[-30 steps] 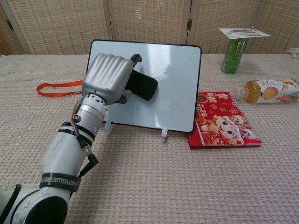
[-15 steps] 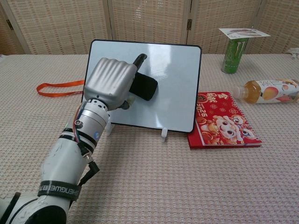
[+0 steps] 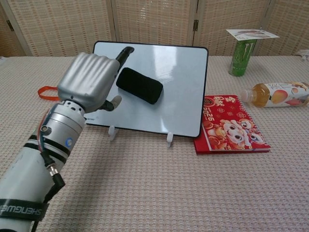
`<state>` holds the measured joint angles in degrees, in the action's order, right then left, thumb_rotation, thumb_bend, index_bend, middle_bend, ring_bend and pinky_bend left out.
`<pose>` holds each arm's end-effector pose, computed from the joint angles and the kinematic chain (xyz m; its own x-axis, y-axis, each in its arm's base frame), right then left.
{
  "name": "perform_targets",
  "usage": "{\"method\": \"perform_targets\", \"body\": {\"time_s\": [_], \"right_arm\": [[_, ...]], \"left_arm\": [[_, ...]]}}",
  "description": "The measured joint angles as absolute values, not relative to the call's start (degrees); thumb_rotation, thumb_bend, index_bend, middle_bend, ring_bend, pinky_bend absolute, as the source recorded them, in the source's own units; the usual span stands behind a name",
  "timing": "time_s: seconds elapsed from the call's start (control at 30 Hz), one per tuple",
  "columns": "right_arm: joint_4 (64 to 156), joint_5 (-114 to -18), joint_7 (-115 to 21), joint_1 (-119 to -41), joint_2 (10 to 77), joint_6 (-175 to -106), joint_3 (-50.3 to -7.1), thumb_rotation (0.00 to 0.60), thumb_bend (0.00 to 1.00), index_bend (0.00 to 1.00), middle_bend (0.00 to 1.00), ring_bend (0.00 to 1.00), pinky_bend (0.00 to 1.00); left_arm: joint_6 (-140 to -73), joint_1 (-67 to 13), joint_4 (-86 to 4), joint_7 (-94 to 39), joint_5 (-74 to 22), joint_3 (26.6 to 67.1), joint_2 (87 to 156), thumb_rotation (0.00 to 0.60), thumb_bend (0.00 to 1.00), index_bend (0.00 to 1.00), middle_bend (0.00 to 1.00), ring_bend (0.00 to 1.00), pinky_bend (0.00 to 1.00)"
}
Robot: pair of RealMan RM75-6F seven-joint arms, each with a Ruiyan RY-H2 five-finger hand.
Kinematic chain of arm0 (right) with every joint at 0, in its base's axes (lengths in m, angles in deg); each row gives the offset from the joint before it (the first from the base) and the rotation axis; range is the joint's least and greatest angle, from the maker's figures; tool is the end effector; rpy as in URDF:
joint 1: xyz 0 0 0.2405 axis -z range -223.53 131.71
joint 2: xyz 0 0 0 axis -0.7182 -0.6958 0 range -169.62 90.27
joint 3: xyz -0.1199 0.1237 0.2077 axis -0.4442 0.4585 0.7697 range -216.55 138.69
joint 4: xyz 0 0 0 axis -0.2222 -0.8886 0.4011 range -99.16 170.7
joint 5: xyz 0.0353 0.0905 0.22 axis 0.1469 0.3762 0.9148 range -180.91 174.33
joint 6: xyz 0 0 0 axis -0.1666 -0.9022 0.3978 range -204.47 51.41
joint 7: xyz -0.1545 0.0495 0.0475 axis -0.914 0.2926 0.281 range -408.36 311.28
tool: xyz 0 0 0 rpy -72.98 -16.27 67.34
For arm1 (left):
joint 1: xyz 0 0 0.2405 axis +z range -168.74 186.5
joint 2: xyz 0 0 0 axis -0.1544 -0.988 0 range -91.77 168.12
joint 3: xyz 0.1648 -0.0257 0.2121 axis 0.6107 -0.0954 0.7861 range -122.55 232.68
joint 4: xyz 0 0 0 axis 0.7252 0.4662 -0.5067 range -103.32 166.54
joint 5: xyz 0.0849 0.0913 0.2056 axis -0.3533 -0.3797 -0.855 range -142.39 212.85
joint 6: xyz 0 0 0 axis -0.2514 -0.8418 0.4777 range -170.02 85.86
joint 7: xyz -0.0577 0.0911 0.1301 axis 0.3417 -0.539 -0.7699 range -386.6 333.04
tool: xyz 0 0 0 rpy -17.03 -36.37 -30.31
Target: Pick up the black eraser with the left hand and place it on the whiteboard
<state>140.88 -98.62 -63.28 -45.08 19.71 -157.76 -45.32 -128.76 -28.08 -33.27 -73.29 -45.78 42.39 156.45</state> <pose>-0.2990 -0.1329 0.1026 0.4994 -0.2401 0.8325 -0.8661 -0.1145 0.4865 -0.0895 0.3300 -0.1017 0.5741 -0.3336 0.7477 0.7289 -0.2078 -0.6523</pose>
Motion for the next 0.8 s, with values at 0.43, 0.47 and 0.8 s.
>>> {"method": "perform_targets", "body": {"time_s": [0.43,0.47,0.8], "right_arm": [[140.7,-96.9,-66.4,-45.3,21.5,-156.5,-44.9,0.600,0.30,0.00,0.00,0.00,0.00],[140.7,-96.9,-66.5,-45.3,21.5,-156.5,-44.8,0.600,0.30,0.00,0.00,0.00,0.00],[140.8,-94.6,-67.5,-46.0,22.0,-155.2,-44.1,0.600,0.30,0.00,0.00,0.00,0.00]], "left_arm": [[-136.7,-9.4,-61.4,-61.9,-48.5,58.4,127.5,0.600,0.29,0.15,0.62,0.45,0.54],[-136.9,-8.2,-62.6,-61.4,-48.5,59.7,125.6,0.600,0.28,0.15,0.52,0.36,0.40],[-143.5,3.2,-64.8,-55.9,-51.3,65.8,117.7,0.600,0.25,0.03,0.02,0.00,0.00]]}}
